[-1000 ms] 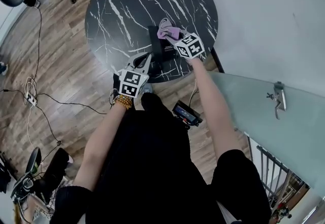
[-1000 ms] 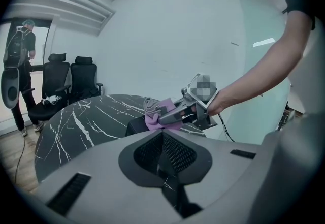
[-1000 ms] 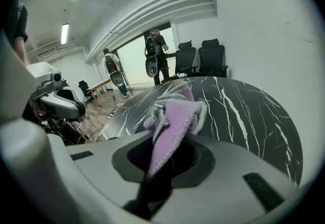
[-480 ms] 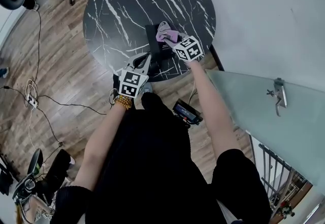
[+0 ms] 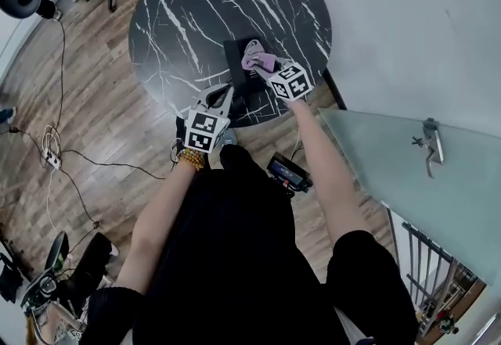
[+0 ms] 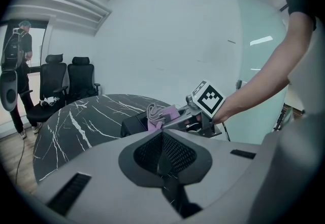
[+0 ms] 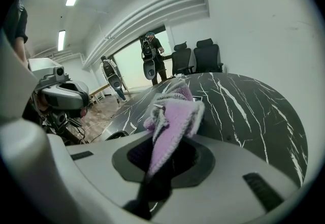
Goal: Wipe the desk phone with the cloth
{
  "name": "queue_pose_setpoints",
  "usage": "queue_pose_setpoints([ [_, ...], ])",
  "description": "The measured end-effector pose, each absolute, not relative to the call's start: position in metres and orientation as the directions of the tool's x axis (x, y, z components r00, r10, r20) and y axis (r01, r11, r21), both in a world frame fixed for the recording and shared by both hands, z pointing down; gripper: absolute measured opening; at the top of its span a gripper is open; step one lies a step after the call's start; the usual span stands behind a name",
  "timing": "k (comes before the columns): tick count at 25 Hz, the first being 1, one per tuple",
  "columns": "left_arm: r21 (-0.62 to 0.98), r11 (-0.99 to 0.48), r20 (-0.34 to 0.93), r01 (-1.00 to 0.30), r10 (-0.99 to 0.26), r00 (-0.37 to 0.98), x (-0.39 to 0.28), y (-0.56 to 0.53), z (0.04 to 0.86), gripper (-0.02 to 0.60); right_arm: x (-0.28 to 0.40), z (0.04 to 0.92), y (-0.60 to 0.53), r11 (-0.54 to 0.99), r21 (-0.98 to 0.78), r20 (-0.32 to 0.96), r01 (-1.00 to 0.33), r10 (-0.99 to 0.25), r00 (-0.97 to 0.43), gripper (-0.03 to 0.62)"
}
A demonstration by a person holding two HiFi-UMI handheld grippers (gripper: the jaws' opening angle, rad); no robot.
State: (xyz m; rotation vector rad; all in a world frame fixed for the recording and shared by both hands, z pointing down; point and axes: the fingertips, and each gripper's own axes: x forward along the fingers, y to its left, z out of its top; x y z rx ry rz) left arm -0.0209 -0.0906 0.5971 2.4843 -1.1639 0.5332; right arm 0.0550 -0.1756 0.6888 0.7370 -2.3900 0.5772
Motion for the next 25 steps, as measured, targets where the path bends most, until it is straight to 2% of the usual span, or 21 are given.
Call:
queue_pose_setpoints([
  [25,0.148,-0.604,0.476,-0.783,-0.650,0.592,-0.019,-0.083,0.601,0.014,0.070,0.718,-0.128,0.714,-0.293,0.639,-0.636,-0.348,-0.686,0.078],
])
